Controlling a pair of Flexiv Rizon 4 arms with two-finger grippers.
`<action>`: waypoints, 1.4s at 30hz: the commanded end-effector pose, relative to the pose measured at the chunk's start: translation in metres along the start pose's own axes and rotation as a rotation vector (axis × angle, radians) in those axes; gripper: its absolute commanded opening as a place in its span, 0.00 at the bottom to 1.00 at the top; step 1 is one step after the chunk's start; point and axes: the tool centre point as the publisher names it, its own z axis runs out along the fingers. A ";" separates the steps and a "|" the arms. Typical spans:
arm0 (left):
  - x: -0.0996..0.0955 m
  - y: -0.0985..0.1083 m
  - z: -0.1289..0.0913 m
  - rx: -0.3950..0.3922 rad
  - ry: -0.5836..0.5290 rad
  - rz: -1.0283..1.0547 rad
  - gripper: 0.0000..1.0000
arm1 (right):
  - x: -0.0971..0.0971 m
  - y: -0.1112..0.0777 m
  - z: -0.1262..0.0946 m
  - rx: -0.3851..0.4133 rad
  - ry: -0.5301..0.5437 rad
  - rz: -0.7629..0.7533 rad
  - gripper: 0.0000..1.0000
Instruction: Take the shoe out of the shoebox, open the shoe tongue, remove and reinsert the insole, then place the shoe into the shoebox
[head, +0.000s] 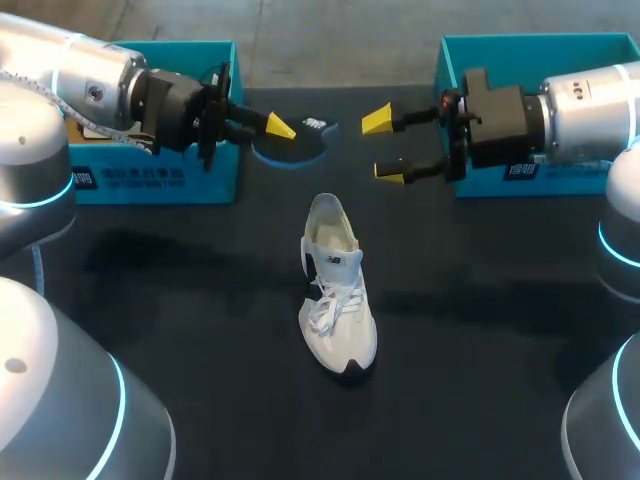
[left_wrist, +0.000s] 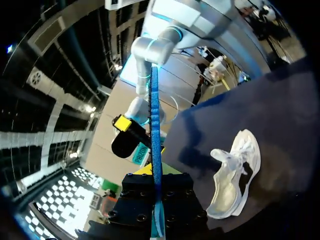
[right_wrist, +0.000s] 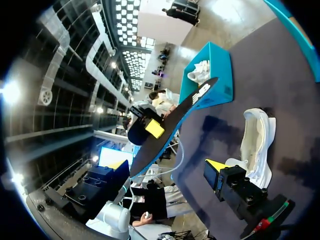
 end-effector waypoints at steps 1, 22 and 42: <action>0.000 0.003 0.002 -0.110 -0.003 0.333 0.00 | 0.000 0.001 0.002 0.000 -0.001 0.000 1.00; -0.006 0.001 0.011 -0.227 -0.207 0.591 0.00 | 0.000 0.001 0.002 0.000 -0.001 0.000 1.00; -0.009 -0.001 0.014 -0.225 -0.235 0.573 0.00 | -0.002 0.004 0.024 -0.002 -0.012 0.019 1.00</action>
